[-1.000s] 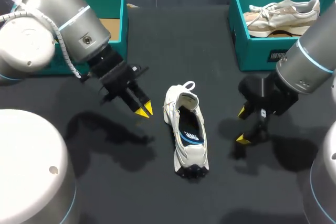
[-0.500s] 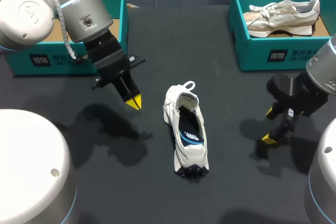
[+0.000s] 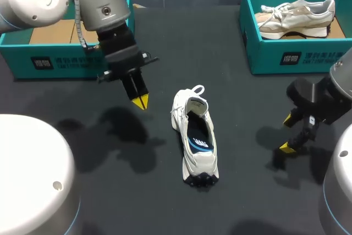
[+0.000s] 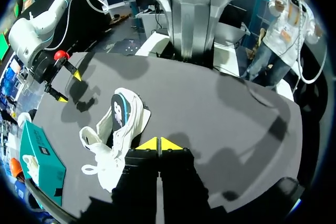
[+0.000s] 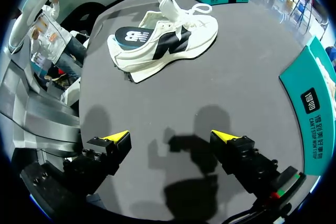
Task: Take the shoe out of the shoebox, open the shoe tongue, remove and reinsert the insole, then place the shoe into the shoebox
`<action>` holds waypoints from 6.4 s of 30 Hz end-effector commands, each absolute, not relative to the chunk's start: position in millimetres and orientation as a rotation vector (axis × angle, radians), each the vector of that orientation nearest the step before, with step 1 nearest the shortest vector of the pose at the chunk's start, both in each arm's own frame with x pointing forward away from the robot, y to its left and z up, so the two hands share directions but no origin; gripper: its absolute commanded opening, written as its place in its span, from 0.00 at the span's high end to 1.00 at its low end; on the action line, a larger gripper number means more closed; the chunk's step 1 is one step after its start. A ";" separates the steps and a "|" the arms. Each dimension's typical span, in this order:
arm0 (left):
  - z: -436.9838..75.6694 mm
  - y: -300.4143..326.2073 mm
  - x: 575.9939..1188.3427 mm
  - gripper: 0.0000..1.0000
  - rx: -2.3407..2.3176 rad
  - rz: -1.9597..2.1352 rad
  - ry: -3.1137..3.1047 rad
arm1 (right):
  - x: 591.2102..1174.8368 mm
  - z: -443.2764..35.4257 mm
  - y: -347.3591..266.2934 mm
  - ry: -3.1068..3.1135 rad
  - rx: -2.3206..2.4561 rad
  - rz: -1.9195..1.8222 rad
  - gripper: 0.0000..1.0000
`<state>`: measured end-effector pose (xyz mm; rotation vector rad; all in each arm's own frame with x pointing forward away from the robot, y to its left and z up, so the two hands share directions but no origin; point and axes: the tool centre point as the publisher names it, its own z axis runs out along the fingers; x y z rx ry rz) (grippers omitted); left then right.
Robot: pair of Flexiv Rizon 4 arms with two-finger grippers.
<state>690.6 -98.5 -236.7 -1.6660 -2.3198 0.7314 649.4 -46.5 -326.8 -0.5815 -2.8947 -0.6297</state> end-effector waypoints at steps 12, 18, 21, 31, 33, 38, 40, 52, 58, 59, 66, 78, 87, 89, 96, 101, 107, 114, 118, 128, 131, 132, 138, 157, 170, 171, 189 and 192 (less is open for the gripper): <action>-219.2 -147.3 689.1 1.00 -1.916 0.530 -2.129 | 648.0 -326.6 -46.7 -2.897 -0.583 -0.629 0.00; -219.2 -147.3 689.1 1.00 -1.916 0.530 -2.129 | 648.0 -326.6 -46.7 -2.897 -0.583 -0.629 0.00; -229.9 -159.6 681.1 1.00 -1.970 0.470 -2.088 | 648.0 -326.6 -46.7 -2.897 -0.583 -0.629 0.00; -252.5 -177.1 666.1 1.00 -2.087 0.306 -1.990 | 648.0 -326.6 -46.7 -2.897 -0.583 -0.629 0.00; -252.5 -177.1 666.1 1.00 -2.087 0.306 -1.990 | 648.0 -326.6 -46.7 -2.897 -0.583 -0.629 0.00; -252.5 -177.1 666.1 1.00 -2.087 0.306 -1.990 | 648.0 -326.6 -46.7 -2.897 -0.583 -0.629 0.00; -256.3 -181.8 660.3 1.00 -2.108 0.270 -1.968 | 648.0 -326.6 -46.7 -2.897 -0.583 -0.629 0.00; -276.9 -207.3 636.6 1.00 -2.194 0.309 -1.928 | 648.0 -326.6 -46.7 -2.897 -0.583 -0.629 0.00; -292.4 -213.1 629.1 1.00 -2.223 0.313 -1.907 | 648.0 -326.6 -46.7 -2.897 -0.583 -0.629 0.00; -294.6 -213.8 628.2 1.00 -2.222 0.311 -1.909 | 648.0 -326.6 -46.7 -2.897 -0.583 -0.629 0.00; -309.2 -217.4 626.7 1.00 -2.229 0.308 -1.927 | 648.0 -326.6 -46.7 -2.897 -0.583 -0.629 0.00; -337.7 -219.8 632.9 1.00 -2.190 0.331 -1.962 | 648.0 -326.6 -46.7 -2.897 -0.583 -0.629 0.00; -321.8 -218.6 636.0 1.00 -2.223 0.360 -1.999 | 648.0 -326.6 -46.7 -2.897 -0.583 -0.629 0.00; -320.3 -223.1 635.5 1.00 -2.228 0.358 -2.000 | 648.0 -326.6 -46.7 -2.897 -0.583 -0.629 0.00; -341.7 -243.0 633.8 1.00 -2.197 0.383 -1.989 | 648.0 -326.6 -46.7 -2.897 -0.583 -0.629 0.00; -362.9 -246.6 633.6 1.00 -2.154 0.383 -1.983 | 648.0 -326.6 -46.7 -2.897 -0.583 -0.629 0.00; -374.3 -242.3 634.5 1.00 -2.120 0.384 -1.993 | 648.0 -326.6 -46.7 -2.897 -0.583 -0.629 0.00; -353.4 -241.9 633.1 1.00 -2.165 0.372 -2.044 | 648.0 -326.6 -46.7 -2.897 -0.583 -0.629 0.00; -347.3 -248.9 630.4 1.00 -2.192 0.343 -2.066 | 648.0 -326.6 -46.7 -2.897 -0.583 -0.629 0.00; -390.6 -259.8 626.2 1.00 -2.125 0.350 -2.037 | 648.0 -326.6 -46.7 -2.897 -0.583 -0.629 0.00; -399.9 -257.2 628.8 1.00 -2.106 0.353 -2.036 | 648.0 -326.6 -46.7 -2.897 -0.583 -0.629 0.00; -403.9 -256.7 630.0 1.00 -2.091 0.329 -2.045 | 648.0 -326.6 -46.7 -2.897 -0.583 -0.629 0.00; -416.2 -250.9 637.2 1.00 -2.053 0.265 -2.065 | 648.0 -326.6 -46.7 -2.897 -0.583 -0.629 0.00; -375.8 -254.1 635.4 1.00 -2.167 0.328 -2.072 | 648.0 -326.6 -46.7 -2.897 -0.583 -0.629 0.00; -418.4 -250.3 630.4 1.00 -2.086 0.153 -2.024 | 648.0 -326.6 -46.7 -2.897 -0.583 -0.629 0.00; -417.5 -247.8 631.9 1.00 -2.082 0.150 -2.033 | 648.0 -326.6 -46.7 -2.897 -0.583 -0.629 0.00; -348.7 -226.4 660.0 1.00 -2.113 0.094 -2.243 | 648.0 -326.6 -46.7 -2.897 -0.583 -0.629 0.00; -343.9 -230.7 664.4 1.00 -2.124 0.069 -2.260 | 648.0 -326.6 -46.7 -2.897 -0.583 -0.629 0.00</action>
